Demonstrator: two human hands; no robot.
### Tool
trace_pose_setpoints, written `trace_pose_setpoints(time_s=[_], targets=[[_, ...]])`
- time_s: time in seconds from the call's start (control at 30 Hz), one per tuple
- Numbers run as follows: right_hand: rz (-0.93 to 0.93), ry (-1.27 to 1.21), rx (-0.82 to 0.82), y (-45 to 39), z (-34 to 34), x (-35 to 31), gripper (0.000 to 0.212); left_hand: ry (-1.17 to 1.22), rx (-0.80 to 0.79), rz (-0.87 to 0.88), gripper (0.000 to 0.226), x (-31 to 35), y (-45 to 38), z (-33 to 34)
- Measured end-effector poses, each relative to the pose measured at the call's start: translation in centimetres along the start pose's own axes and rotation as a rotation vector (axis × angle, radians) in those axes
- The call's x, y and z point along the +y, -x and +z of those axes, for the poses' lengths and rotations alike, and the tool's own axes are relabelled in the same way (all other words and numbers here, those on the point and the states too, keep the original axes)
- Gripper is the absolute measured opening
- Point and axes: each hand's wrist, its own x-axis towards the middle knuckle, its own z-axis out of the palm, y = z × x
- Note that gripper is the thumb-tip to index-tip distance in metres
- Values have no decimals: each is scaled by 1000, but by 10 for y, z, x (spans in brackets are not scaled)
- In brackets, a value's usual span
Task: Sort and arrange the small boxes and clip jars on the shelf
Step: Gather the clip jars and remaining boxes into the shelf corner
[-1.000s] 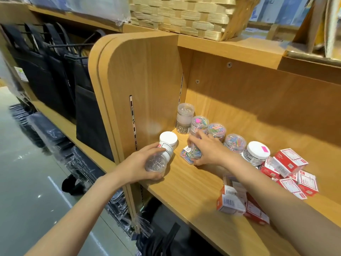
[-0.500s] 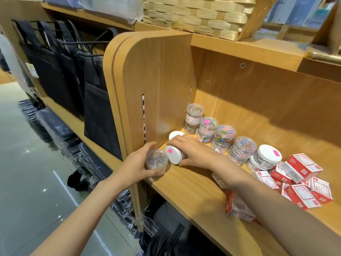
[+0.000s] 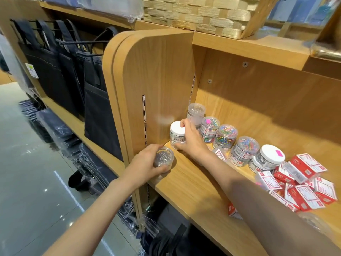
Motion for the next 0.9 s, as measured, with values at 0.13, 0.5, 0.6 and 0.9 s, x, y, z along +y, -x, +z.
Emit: trace_pose_setpoints(time_s=[0.13,0.5,0.6,0.9], targets=[[31,-90,101,5,-10,2,53,-40,-19,14,69,2,-6,0],[55,-96,413,106,-139,30,60,-61,56,348,52,70,-44,26],[116,-38,488,138,-167,44,61,96,-43,374,40,108,-55,52],[354,105,594,232,-214,83,62,97,-421,469,34,189,-64,123]])
